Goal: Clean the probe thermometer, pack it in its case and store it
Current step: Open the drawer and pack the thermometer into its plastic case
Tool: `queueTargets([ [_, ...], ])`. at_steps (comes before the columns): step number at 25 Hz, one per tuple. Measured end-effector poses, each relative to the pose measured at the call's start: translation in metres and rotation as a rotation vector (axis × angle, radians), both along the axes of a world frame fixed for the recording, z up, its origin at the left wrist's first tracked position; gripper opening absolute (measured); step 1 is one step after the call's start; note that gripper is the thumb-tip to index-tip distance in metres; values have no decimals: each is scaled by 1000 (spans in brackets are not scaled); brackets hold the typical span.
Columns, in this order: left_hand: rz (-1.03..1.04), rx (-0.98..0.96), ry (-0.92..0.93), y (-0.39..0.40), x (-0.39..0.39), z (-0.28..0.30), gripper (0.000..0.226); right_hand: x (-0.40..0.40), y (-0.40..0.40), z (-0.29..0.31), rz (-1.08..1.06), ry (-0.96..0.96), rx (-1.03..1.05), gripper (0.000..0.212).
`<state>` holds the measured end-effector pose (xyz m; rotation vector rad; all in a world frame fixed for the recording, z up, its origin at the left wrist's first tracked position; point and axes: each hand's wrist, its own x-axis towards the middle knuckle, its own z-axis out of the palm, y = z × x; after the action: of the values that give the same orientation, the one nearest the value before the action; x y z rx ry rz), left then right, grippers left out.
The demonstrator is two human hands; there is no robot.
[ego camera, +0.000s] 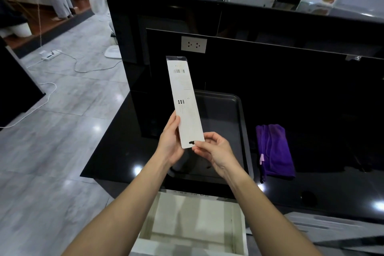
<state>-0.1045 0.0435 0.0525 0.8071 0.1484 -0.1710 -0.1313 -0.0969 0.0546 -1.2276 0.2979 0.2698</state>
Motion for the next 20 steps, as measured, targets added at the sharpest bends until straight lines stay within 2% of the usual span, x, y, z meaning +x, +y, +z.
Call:
queueTargets([
  [7, 11, -30, 19, -6, -6, -2, 38, 7, 3, -8, -100, -5, -85, 9],
  [13, 13, -50, 40, -9, -12, -4, 38, 6, 1, -14, -131, -103, -232, 14],
  [18, 4, 103, 25, -8, -8, 0, 41, -1, 1, -14, -224, -314, -463, 15],
  [20, -5, 120, 15, -7, -4, 4, 44, -4, 0, -15, -249, -467, -652, 16],
])
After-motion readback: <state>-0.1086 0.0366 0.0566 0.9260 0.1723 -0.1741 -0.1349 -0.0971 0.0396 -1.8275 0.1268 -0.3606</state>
